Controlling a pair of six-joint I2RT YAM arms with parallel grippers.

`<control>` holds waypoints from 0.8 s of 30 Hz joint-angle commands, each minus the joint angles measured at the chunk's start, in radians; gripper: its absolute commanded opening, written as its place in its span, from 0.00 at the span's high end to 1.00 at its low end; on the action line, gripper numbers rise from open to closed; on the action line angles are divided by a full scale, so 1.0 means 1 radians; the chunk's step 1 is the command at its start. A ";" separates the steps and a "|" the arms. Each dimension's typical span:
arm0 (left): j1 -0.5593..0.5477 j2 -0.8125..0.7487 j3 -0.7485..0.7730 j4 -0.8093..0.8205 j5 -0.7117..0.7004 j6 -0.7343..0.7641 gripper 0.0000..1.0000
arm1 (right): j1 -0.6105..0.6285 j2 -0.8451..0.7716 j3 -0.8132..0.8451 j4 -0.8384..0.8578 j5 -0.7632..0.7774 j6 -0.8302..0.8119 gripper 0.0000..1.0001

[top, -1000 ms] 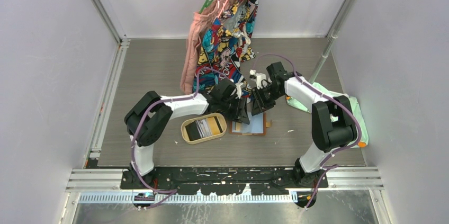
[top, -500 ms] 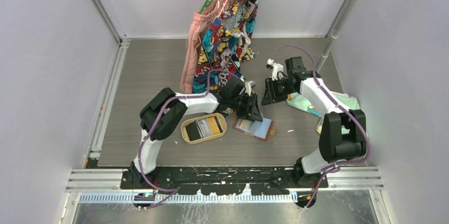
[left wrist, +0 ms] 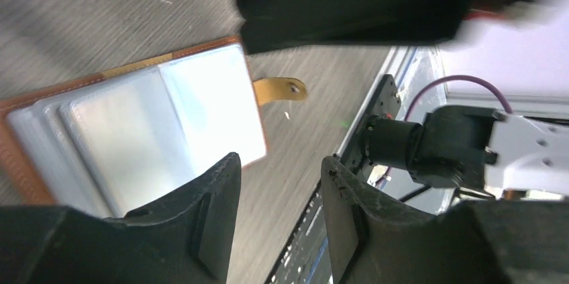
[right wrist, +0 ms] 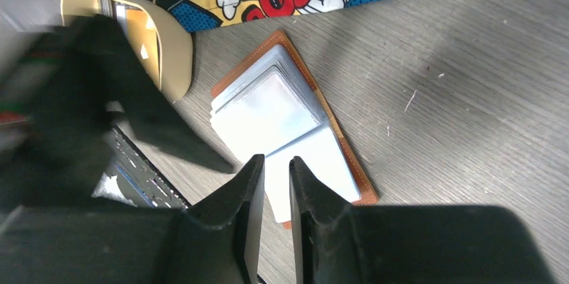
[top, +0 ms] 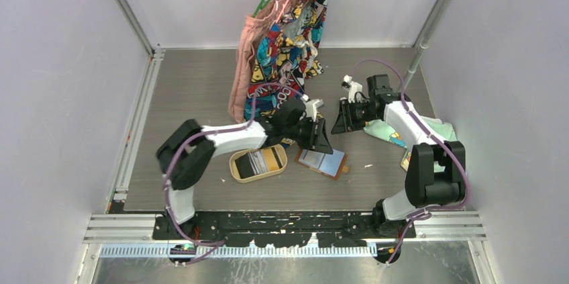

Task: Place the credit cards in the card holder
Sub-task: Turn over the card slot in the card holder.

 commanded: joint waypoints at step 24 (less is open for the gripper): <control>0.059 -0.217 -0.242 0.053 -0.124 0.118 0.53 | 0.200 0.404 0.234 -0.094 0.306 -0.070 0.75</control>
